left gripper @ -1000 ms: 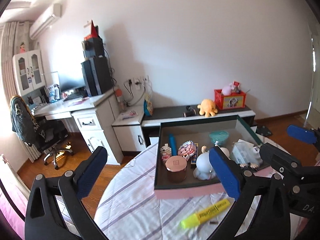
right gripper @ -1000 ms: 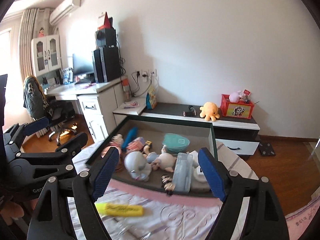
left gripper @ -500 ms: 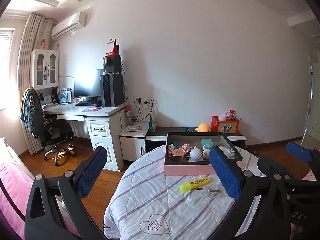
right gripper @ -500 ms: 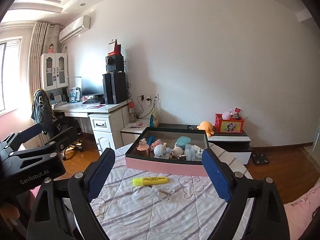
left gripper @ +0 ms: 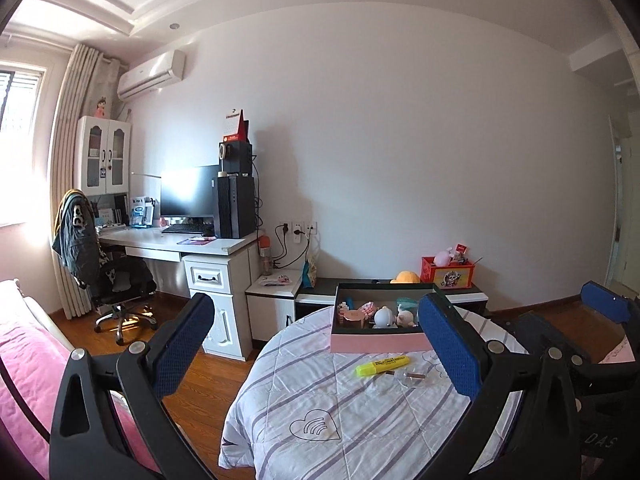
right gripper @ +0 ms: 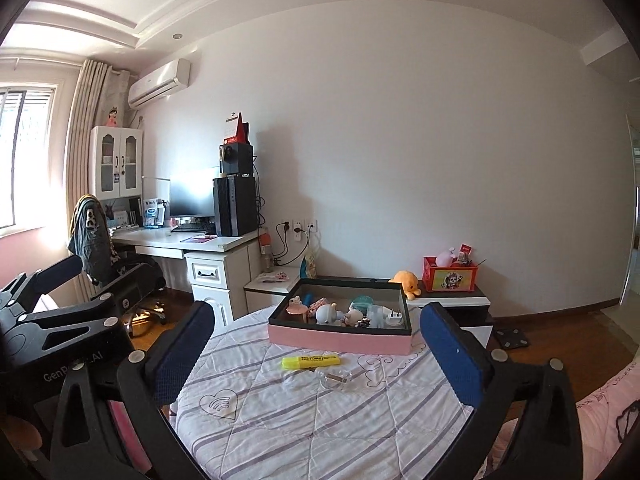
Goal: Organize rigid objects
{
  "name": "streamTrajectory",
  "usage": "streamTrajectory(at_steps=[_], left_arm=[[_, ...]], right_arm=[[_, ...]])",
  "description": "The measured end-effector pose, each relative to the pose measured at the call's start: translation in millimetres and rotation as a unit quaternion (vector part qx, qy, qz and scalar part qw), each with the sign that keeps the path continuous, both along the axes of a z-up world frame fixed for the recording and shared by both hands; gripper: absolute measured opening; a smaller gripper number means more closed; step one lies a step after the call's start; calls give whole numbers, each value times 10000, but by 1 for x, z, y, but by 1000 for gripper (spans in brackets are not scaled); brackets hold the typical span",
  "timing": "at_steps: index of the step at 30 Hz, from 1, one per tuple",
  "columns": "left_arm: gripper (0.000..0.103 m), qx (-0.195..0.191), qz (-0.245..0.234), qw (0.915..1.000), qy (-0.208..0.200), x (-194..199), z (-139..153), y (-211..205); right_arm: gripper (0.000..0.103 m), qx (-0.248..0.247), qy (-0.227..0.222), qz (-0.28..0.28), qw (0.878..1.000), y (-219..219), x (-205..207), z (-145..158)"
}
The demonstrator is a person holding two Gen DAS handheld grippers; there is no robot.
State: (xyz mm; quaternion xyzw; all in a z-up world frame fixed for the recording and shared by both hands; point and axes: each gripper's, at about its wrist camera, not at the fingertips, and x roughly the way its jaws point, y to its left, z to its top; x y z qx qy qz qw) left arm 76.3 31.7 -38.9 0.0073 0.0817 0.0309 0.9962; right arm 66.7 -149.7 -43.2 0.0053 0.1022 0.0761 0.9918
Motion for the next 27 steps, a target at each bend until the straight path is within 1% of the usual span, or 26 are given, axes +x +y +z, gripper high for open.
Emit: streamTrajectory(at_steps=[3,14,21,27], left_arm=[[103,28,26,10000,-48,-4,2,0],[103,67,13,10000,71,-3,-2,-3],[103,101,-5,9998,160,2,-4,-5],[103,105,-43,9994,316,15,-14,-6]], right_arm=[[103,14,-37,-8,10000,-1,-7,1],[103,1,50,-113,9999,-2,-8,-2],[103,10,130,-156,9998,-4,-5,-4],[103,15,241,-174,9996,-7,3,-12]])
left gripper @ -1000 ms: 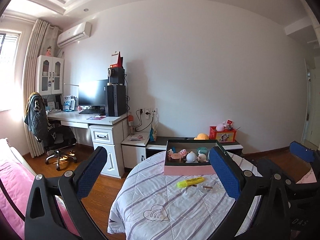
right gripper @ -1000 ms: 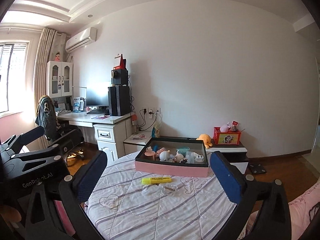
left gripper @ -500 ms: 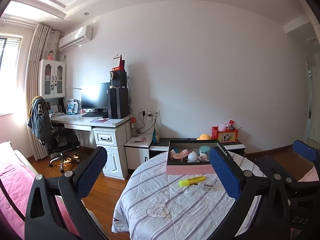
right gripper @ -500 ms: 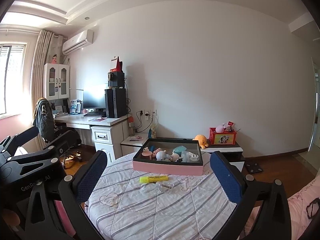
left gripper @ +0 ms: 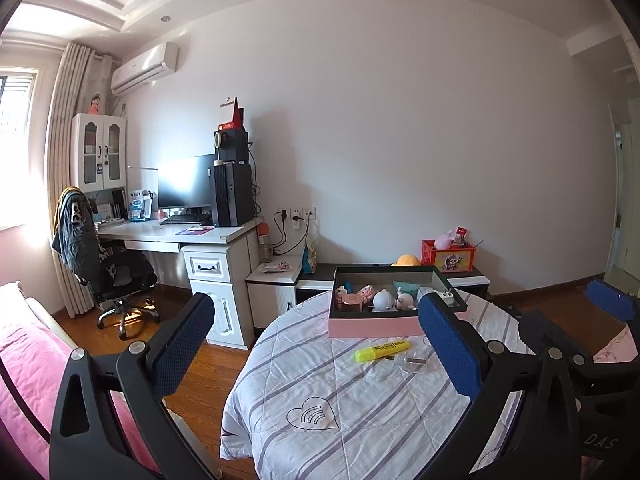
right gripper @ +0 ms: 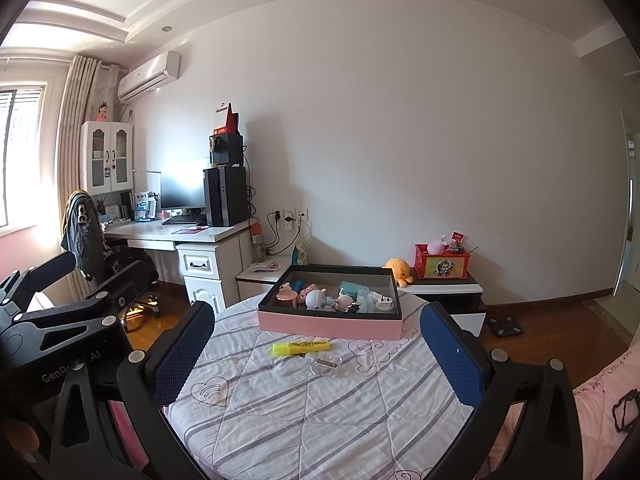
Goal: Organize rigid objects
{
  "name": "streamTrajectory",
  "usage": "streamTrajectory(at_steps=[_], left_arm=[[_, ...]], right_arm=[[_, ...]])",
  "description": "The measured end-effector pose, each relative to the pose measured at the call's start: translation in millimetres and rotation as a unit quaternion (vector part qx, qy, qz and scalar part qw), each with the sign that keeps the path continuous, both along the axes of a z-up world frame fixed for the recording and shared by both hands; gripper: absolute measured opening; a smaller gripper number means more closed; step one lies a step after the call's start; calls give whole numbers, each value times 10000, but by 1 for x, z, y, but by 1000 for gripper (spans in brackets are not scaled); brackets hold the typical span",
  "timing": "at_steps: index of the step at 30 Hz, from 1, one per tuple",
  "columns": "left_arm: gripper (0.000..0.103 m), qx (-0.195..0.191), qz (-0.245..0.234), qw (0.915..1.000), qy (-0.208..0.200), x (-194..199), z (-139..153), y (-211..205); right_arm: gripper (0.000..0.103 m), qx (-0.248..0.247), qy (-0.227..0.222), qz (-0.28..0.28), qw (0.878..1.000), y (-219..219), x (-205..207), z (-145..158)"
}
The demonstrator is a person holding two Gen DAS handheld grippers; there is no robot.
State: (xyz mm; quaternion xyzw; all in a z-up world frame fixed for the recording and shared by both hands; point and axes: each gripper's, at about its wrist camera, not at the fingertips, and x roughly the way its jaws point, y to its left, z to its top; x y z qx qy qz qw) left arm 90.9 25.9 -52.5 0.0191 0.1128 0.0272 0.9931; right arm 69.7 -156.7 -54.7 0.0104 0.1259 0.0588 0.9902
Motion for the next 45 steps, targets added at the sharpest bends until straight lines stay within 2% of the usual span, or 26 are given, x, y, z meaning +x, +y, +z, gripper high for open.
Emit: streamTrajectory(at_steps=[14,23,29,35,39,41,42,43,45], left_arm=[[103,50,-115,9961,874,65,-53,-7],[103,38,-107,9872,1593,127,-101,1],[103,-55,110,9779,2085,177,-135,19],[103,-100,167,9695,2445,211,-158,30],[103,-61,93,9661,2581,227,-165,29],[103,-57,17,9647,2632,233,-168,25],[103,-58,-46,9643,2647,235,-168,22],[103,-49,-121,9633,2683,238,-169,18],[103,-26,-333,9609,2749,243,-171,7]], right_arm=[[103,31,727,-34,9973,-9,53,-43],[103,-41,1416,19,9899,-3,109,-82],[103,-250,2028,154,9788,8,166,-117],[103,-551,2823,372,9570,14,232,-155],[103,-640,3033,493,9495,18,257,-170],[97,-660,3100,543,9469,18,264,-175],[85,-671,3162,572,9446,17,266,-177],[68,-632,3219,647,9424,16,268,-181],[56,-559,3185,693,9437,10,266,-181]])
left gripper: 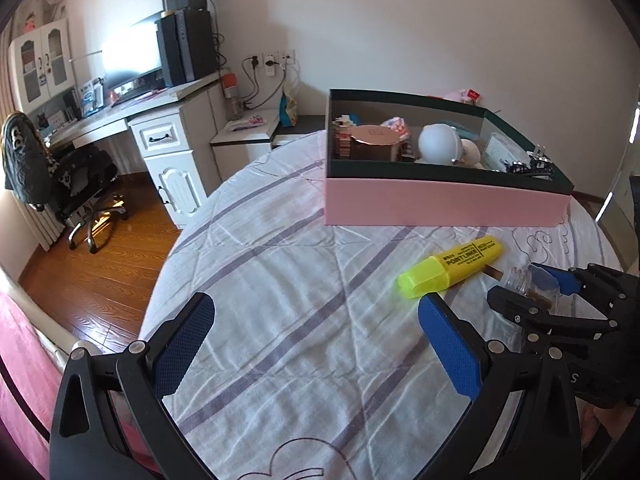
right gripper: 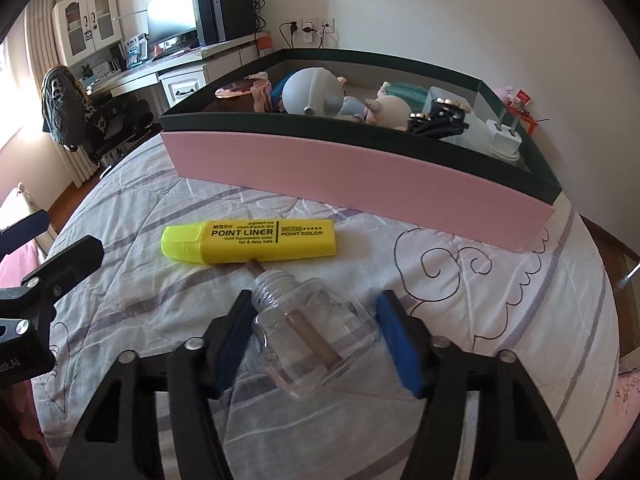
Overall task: Organize rigid objects
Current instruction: 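Grasp the glass bottle with the right tool while the left tool grasps the yellow highlighter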
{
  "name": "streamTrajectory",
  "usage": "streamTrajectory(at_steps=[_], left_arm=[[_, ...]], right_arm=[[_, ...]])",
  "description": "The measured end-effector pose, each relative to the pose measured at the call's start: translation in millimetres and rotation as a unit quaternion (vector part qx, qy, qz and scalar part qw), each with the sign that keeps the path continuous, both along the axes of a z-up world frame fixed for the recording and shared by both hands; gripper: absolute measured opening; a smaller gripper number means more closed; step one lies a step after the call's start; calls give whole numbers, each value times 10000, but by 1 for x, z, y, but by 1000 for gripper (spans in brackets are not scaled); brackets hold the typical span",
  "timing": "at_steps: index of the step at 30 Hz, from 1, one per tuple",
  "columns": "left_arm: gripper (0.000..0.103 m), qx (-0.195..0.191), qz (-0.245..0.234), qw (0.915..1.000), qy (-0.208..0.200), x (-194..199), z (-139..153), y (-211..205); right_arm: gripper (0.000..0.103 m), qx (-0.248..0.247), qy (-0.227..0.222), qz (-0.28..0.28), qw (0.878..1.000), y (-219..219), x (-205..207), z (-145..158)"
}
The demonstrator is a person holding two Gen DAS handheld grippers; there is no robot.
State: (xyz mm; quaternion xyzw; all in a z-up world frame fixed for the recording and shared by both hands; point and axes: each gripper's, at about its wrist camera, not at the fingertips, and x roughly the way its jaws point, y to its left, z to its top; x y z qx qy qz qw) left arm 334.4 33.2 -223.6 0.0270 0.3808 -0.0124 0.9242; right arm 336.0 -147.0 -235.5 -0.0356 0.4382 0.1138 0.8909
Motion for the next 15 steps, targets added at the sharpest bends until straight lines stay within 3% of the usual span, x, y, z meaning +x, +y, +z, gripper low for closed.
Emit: streamTrajectory(at_steps=[15], left_arm=[[103,545,-1323,9884,516,55,-20,-78]], right_arm=[[56,307,-126,-471,9983,-59,-13,4]])
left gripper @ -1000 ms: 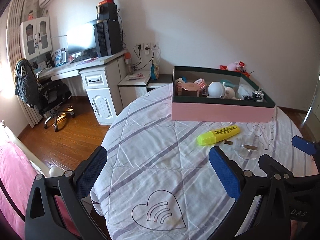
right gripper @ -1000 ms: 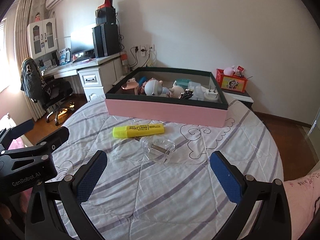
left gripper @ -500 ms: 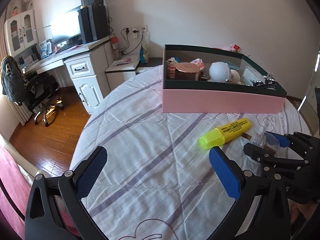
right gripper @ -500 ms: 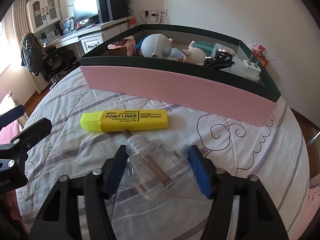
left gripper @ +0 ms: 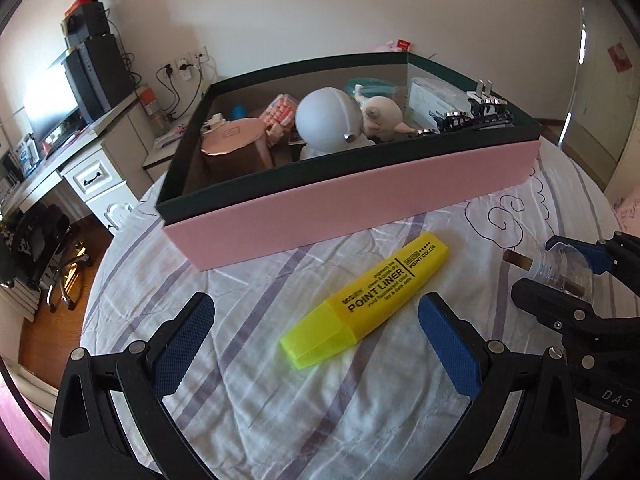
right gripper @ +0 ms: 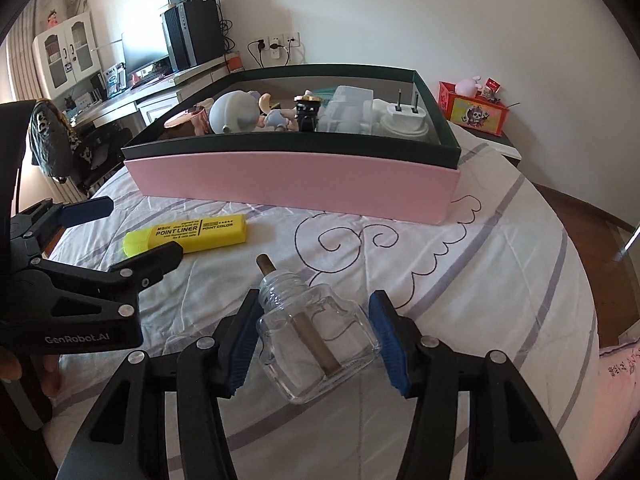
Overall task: Organize rigid objects
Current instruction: 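Grasp the glass bottle with the right tool while the left tool grasps the yellow highlighter, then lift the glass bottle and yellow highlighter and carry them over the pink box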
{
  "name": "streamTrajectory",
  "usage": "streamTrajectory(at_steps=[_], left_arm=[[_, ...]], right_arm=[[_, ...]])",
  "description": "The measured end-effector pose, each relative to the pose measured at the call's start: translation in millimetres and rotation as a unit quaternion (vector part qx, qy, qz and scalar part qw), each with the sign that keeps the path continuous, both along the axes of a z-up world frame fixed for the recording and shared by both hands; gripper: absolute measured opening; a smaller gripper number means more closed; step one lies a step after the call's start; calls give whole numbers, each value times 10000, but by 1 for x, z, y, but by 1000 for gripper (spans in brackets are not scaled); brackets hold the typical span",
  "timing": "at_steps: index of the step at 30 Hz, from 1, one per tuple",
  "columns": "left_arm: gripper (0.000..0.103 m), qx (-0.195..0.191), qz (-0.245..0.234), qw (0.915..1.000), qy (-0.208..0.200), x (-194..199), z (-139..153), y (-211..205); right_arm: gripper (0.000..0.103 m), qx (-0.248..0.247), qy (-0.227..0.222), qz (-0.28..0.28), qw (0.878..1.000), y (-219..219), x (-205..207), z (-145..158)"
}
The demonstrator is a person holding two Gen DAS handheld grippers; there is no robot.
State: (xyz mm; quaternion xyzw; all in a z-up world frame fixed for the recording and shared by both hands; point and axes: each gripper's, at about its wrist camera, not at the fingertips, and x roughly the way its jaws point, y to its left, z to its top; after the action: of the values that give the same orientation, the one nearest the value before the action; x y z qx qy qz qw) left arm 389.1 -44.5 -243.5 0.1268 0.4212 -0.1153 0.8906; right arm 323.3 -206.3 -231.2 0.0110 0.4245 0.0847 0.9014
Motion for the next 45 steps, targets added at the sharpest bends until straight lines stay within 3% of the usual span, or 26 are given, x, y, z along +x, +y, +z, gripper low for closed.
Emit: streamTrajectory(at_steps=[3,5,6,7,8,9,14,22,27,29,31,34,41,45], left_arm=[[103,-11,-152,9997,214,8,-8,-7],[93,-198,-221,9992,271,11,-8,-7],[75,-321,-272,9987,290,11,-7,-6],[63,-394,-324,9982,306,10,-6,-6],[58,-366,-336,9984,254,8,-5,-6],[44,-322,-367,9986,221,6,-4,-8],[26,-338,-208,9991,172,-13,-2,-10],[29,-716,262,9968,241,-46,-4,3],[35,-567,323,9976,230,-37,-6,-2],[34,-454,304,9983,192,-38,-7,-5],[26,-467,271,9984,154,-40,-6,-7],[26,-515,336,9981,74,-44,-3,-3],[26,-735,639,9921,-787,-81,37,13],[26,-758,771,9838,-1427,-110,65,22]], right_arm=[[56,68,19,6,10000,-1,3,-1],[56,106,23,1,9999,-1,3,-1],[56,124,26,2,9999,-1,4,-1],[56,140,26,2,9999,-2,4,-1],[56,150,28,4,9999,-2,5,-1],[56,148,29,3,9999,-1,4,-2],[56,137,-12,17,9999,-1,2,-1],[56,214,38,219,9995,8,-14,-1],[56,143,118,216,9996,12,-12,-5],[56,112,124,213,9996,14,-13,-6],[56,51,137,221,9996,15,-12,-6],[55,-20,98,255,9996,19,-13,-5],[54,249,-678,123,9973,17,-38,22],[54,346,-1258,151,9913,23,-62,50]])
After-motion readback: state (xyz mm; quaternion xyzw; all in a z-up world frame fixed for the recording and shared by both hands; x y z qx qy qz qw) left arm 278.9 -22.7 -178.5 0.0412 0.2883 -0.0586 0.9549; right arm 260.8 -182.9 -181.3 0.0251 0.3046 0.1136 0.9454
